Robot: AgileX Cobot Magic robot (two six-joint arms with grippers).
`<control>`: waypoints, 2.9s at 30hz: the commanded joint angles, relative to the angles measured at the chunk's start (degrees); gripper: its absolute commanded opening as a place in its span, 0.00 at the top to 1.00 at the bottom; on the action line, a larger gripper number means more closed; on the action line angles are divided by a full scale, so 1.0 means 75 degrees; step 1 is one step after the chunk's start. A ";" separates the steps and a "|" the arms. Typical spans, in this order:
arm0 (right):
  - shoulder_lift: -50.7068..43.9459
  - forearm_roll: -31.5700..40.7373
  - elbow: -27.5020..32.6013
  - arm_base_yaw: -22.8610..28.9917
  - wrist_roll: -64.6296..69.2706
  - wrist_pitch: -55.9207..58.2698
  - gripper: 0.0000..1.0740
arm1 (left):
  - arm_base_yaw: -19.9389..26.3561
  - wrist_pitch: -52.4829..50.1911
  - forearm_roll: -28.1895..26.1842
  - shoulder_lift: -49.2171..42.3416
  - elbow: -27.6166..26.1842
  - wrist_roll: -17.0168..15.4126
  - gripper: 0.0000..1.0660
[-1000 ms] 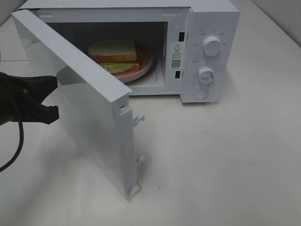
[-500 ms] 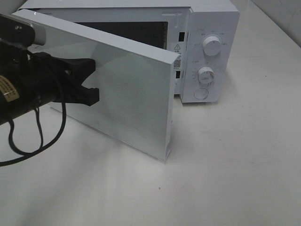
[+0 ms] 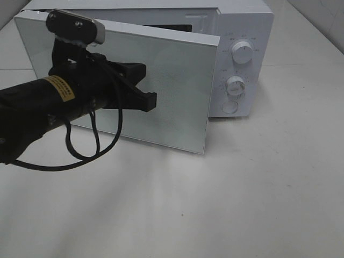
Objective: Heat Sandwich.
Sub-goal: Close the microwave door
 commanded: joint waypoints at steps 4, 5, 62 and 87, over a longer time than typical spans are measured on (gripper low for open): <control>-0.0214 0.0008 0.0015 -0.0046 -0.0061 -0.0023 0.29 | -0.0214 0.0237 -0.0336 0.0260 -0.0535 0.0298 1.00; -0.0214 0.0008 0.0015 -0.0046 -0.0061 -0.0023 0.29 | -0.0229 0.0244 -0.0374 0.0290 -0.0626 0.0321 1.00; -0.0214 0.0008 0.0015 -0.0046 -0.0061 -0.0023 0.29 | 0.0199 0.1429 -0.0955 0.2628 -0.4423 0.0581 1.00; -0.0214 0.0008 0.0015 -0.0046 -0.0061 -0.0023 0.29 | 0.0199 0.1681 -0.0955 0.2574 -0.4423 0.0581 1.00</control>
